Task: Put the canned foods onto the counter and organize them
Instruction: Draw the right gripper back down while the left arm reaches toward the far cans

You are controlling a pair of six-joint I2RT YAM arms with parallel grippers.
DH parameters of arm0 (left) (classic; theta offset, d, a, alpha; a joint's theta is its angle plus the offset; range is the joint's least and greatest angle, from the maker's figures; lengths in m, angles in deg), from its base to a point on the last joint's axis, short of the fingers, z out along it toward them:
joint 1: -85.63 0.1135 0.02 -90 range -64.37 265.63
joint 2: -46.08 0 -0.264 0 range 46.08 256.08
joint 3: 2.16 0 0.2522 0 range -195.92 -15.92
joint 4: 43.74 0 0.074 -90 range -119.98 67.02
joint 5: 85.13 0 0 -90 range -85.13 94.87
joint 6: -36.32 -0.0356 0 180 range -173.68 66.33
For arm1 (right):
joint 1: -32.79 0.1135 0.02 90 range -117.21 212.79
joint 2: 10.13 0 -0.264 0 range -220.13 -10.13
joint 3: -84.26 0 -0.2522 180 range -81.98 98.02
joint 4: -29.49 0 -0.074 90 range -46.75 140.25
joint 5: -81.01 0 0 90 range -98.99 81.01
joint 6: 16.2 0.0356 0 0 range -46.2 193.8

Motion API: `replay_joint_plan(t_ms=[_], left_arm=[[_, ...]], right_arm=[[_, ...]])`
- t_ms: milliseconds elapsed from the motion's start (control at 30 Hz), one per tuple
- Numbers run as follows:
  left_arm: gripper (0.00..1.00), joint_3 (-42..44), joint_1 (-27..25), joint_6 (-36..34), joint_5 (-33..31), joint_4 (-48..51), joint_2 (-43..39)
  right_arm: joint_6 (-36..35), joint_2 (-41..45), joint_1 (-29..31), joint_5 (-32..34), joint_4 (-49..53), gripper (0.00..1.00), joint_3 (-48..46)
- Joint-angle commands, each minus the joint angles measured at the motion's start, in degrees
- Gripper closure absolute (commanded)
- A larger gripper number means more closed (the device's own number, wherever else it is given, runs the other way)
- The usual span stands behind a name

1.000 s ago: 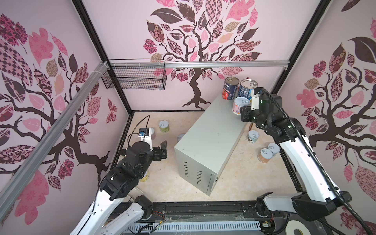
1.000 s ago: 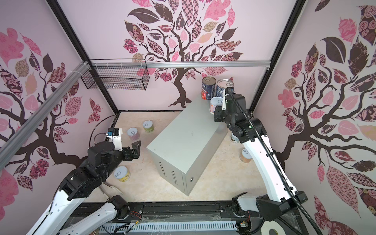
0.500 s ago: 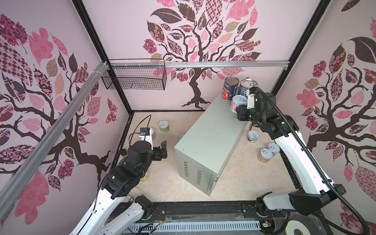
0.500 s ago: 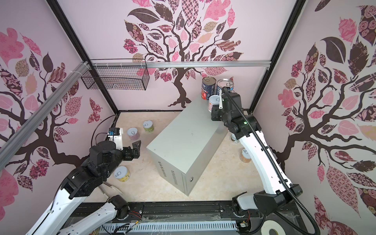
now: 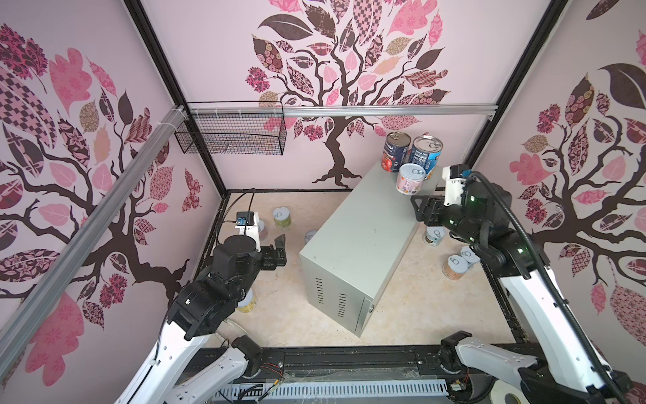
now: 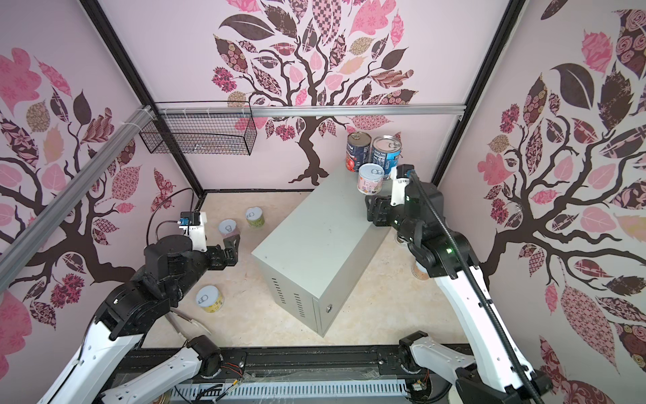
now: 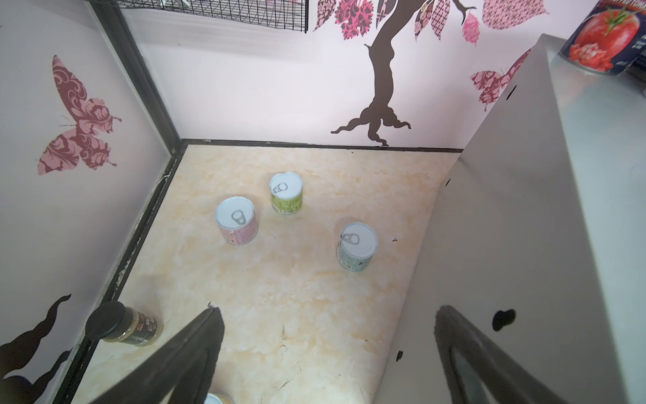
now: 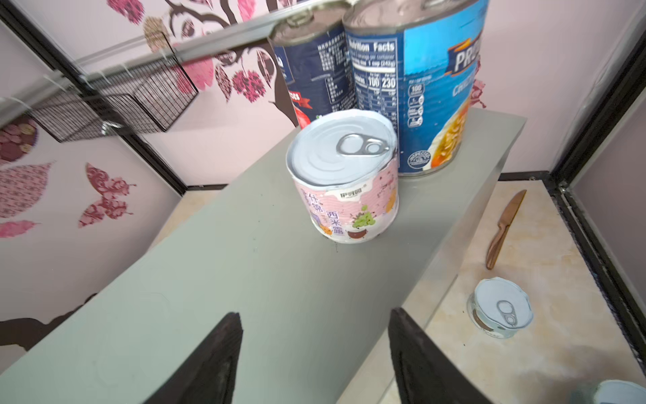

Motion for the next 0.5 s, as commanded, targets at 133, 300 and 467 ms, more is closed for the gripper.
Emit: replay_joint_plan(t_ms=[133, 300, 467], left_arm=[[0.02, -9.7, 0.6, -0.7, -1.0, 4.2, 5.3], [0.02, -13.1, 2.1, -0.7, -0.1, 4.0, 10.0], [0.02, -13.1, 12.3, 2.0, 11.1, 1.7, 14.8]], right_arm=[[5.6, 11.6, -0.1, -3.0, -3.7, 0.25, -9.2], [7.1, 17.6, -0.1, -2.2, -1.9, 0.18, -14.6], [11.6, 25.7, -0.2, 0.0, -3.2, 0.1, -23.8]])
